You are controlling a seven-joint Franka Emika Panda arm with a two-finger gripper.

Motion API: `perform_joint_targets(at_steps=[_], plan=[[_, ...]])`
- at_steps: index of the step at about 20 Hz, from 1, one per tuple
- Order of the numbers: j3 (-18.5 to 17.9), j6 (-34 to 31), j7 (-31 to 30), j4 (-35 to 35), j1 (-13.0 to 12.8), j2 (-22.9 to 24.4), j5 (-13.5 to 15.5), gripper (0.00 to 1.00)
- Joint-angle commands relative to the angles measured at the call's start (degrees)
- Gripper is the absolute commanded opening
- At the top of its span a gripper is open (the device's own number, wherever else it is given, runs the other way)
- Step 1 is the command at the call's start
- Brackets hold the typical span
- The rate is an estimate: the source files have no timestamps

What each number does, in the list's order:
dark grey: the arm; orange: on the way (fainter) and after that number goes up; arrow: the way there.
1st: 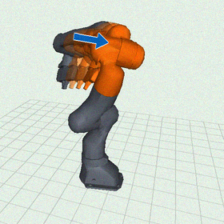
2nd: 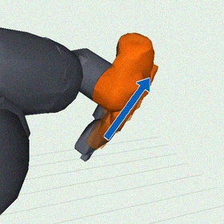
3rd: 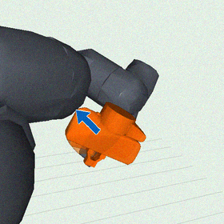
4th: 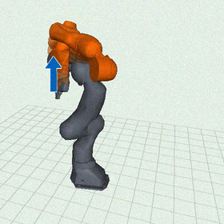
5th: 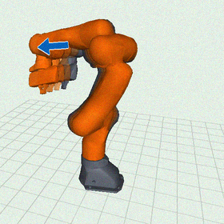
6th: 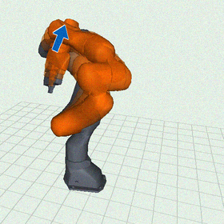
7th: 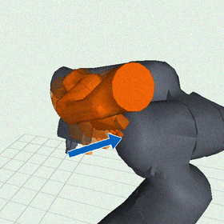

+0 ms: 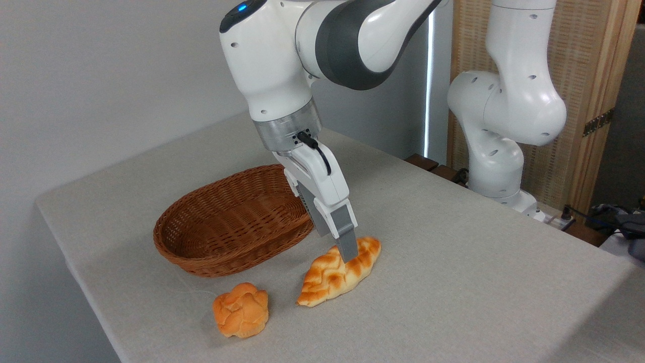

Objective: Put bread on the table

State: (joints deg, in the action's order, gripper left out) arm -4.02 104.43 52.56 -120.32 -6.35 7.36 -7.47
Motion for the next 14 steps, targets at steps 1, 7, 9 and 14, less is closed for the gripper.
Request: perform_joint_targets(at_steps=[1, 7, 9, 14], plan=[[-0.1, -0.1, 0.5, 2.0, -0.2, 0.9, 2.3, 1.00], [4.5, -11.3, -9.6, 16.1, 0.5, 0.2, 9.5, 1.00], [4.5, -13.1, -13.5, 22.1, 0.4, -2.2, 9.8, 1.00], [5.0, -15.0, -19.2, 34.2, 2.5, -9.6, 9.9, 1.00]])
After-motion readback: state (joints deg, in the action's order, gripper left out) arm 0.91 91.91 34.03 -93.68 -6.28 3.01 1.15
